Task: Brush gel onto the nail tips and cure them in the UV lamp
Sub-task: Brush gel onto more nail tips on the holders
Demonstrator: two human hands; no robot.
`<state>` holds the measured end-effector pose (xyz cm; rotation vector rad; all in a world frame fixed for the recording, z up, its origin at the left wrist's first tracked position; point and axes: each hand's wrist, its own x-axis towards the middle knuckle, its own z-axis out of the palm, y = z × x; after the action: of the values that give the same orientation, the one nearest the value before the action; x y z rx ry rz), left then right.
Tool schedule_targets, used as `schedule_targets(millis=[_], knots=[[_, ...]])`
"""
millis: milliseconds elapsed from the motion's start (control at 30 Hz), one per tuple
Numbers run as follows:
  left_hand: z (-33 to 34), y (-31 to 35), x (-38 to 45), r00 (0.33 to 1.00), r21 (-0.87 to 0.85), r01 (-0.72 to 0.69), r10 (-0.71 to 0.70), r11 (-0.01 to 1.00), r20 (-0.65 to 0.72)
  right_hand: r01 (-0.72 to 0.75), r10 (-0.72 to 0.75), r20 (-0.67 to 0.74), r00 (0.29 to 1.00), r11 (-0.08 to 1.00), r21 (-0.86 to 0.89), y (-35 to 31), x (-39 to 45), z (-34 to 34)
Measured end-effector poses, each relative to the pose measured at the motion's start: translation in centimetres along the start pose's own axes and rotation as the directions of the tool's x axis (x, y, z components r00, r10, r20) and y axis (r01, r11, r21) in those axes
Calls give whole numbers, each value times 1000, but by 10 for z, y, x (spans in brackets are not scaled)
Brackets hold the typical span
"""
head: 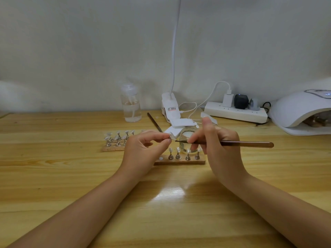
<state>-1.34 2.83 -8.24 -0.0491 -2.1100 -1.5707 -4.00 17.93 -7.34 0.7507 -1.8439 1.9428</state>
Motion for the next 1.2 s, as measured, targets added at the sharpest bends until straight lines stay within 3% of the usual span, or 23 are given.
schedule_targets(millis=[167,267,500,800,1033,1200], knots=[[0,1,-1,1000,5,7,-7,1000,7,91,-86,53,995,989,-118,1,4,2],[1,2,-1,1000,5,7,-7,1000,7,73,-57,101,993,983,-168,1,4,2],[0,3,-1,1000,30,26,-27,999,11,-7,7,22,1000,1000,-16,0,3,-2],[1,3,-1,999,9,53,-53,999,-2,84,-62,122,991,979,-184,3,6,1],[2,4,-1,998,19,70,-70,997,-4,-1,3,37,999,998,-56,0,4,-2],[2,5,-2,998,20,58,-58,998,-4,101,-89,88,992,985,-141,3,6,-1]])
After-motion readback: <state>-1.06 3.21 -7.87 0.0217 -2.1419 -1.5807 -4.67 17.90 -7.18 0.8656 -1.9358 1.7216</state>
